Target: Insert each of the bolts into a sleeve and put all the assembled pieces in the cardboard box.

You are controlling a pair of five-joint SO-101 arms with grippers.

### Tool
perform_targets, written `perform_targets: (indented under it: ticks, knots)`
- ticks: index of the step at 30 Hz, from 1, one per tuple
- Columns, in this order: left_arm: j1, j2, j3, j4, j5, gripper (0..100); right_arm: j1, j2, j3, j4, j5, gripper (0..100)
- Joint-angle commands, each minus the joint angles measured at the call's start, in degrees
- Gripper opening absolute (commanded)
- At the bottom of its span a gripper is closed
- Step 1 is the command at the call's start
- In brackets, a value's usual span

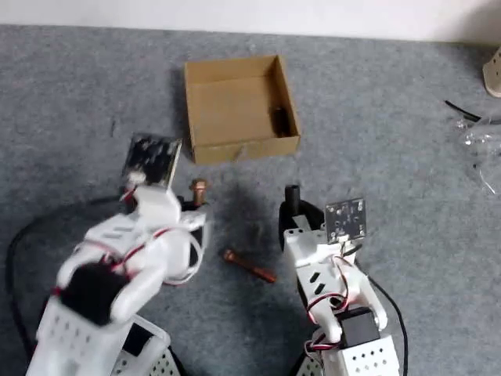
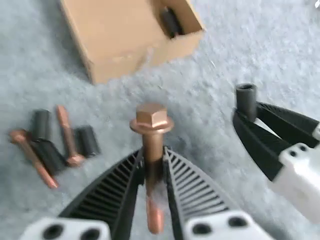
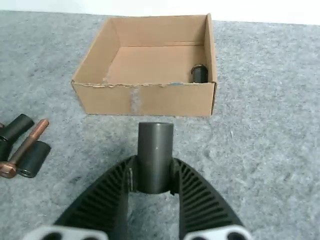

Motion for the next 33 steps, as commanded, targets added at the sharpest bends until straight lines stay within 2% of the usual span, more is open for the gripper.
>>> perform_targets:
  ticks: [1, 6, 14, 18, 21, 24, 27, 30, 33]
  knots:
    - [-4.97, -7.34, 2.24, -2.46, -2.73, 0, -4.00, -1.19, -1.01, 0.13, -0.09, 0.5]
    - [-6.11, -14.37, 7.08, -4.48, -5.36, 0, -8.84, -1.19, -0.84, -0.04, 3.78, 0.5]
    - [-6.37, -28.70, 19.38, -15.56, -5.45, 0, -12.35, -1.19, -1.10, -0.92, 4.13, 0.5]
    - [-6.37, -36.70, 22.90, -16.09, -5.45, 0, -18.59, -1.19, -1.19, -1.98, 4.22, 0.5]
    - [-6.37, -35.38, 23.25, -17.41, -4.92, 0, -22.64, -1.19, -1.19, -2.07, 4.22, 0.5]
    - [-6.55, -35.21, 24.48, -20.84, 0.97, 0, -23.69, -1.19, -1.19, -2.33, 4.22, 0.5]
    - [-6.55, -35.21, 26.95, -25.93, 6.95, 0, -23.43, -1.19, -1.01, -6.99, 4.22, 0.5]
    - [-6.55, -35.21, 30.20, -31.30, 10.20, 0, -23.60, -1.19, -0.75, -14.46, 4.22, 0.5]
    - [-6.73, -35.21, 32.31, -34.37, 10.55, 0, -23.69, -1.19, -0.66, -20.00, 4.22, 0.5]
